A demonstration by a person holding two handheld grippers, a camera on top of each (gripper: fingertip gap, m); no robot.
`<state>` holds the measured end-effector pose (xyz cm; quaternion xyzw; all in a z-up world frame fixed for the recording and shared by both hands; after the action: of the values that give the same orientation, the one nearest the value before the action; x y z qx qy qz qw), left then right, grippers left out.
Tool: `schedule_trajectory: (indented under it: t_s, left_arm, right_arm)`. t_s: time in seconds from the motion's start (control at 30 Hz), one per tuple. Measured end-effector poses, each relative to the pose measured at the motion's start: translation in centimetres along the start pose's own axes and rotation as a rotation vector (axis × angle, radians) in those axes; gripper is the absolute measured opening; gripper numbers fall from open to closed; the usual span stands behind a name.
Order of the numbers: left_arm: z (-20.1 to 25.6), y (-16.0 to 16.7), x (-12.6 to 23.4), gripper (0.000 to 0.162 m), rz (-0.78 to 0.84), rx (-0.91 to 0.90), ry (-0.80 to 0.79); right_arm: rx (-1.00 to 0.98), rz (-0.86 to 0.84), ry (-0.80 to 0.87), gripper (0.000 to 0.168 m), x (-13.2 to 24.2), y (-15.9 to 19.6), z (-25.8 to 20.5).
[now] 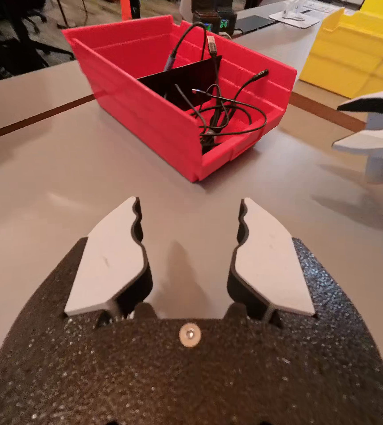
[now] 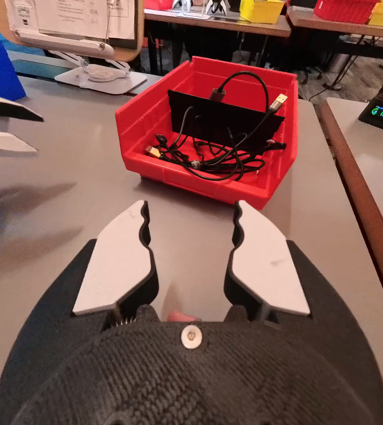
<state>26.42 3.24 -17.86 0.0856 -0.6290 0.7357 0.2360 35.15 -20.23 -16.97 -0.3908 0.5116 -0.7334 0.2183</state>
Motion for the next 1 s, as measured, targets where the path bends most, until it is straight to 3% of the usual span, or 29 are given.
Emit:
schedule_trajectory:
  t_s: [0.17,0.27,0.37,0.43,0.57,0.6,0.67,0.73,0.87,1.0]
  left_arm:
    - [0.6,-1.9,-3.6,0.081,0.006,0.055,-0.056]
    - [-1.8,-3.4,-1.9,0.081,0.025,0.012,-0.243]
    - [-6.7,-4.1,4.3,0.079,0.091,-0.089,-0.511]
    - [-10.3,-3.5,9.5,0.079,0.094,-0.098,-0.652]
    - [-17.2,-1.2,20.8,0.079,0.114,-0.004,-0.871]
    - [-18.7,-0.5,23.5,0.079,0.121,0.033,-0.914]
    - [-21.7,1.0,28.4,0.080,0.123,0.082,-0.984]
    - [-24.8,2.6,32.4,0.083,0.104,0.109,-1.055]
    - [-30.5,5.8,35.6,0.087,0.084,0.151,-1.038]
    - [-34.4,6.9,33.8,0.083,0.051,0.158,-0.884]
  right_arm:
    - [-0.045,0.027,-0.005,0.064,-0.2,0.2,0.2]
    - [-0.079,0.159,-0.041,0.060,-1.4,-1.2,-1.6]
    - [-0.101,0.230,-0.131,0.060,-4.7,-2.5,-5.6]
    - [-0.023,0.191,-0.152,0.068,-8.0,-3.7,-7.8]
    - [0.090,0.058,-0.061,0.067,-14.4,-5.5,-9.0]
    - [0.102,0.013,-0.044,0.062,-15.6,-5.6,-8.9]
    - [0.164,-0.025,0.009,0.025,-17.1,-5.5,-8.3]
    - [0.176,-0.035,-0.001,0.024,-17.3,-5.5,-8.1]
    - [0.192,-0.070,0.113,0.005,-14.3,-4.5,-8.3]
    - [0.123,-0.018,0.017,0.005,-10.2,-3.5,-11.1]
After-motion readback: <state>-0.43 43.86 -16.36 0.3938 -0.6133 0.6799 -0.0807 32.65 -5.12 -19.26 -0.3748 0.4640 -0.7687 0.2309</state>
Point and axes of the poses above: each gripper's, where its closed fingertips meet, x back along the fingers, y out of its underside, z = x × y across the jaws, the point moved 6 cm from there along x, back along the fingers, and after that the axes turned 7 degrees about x, right-handed, at the moved point
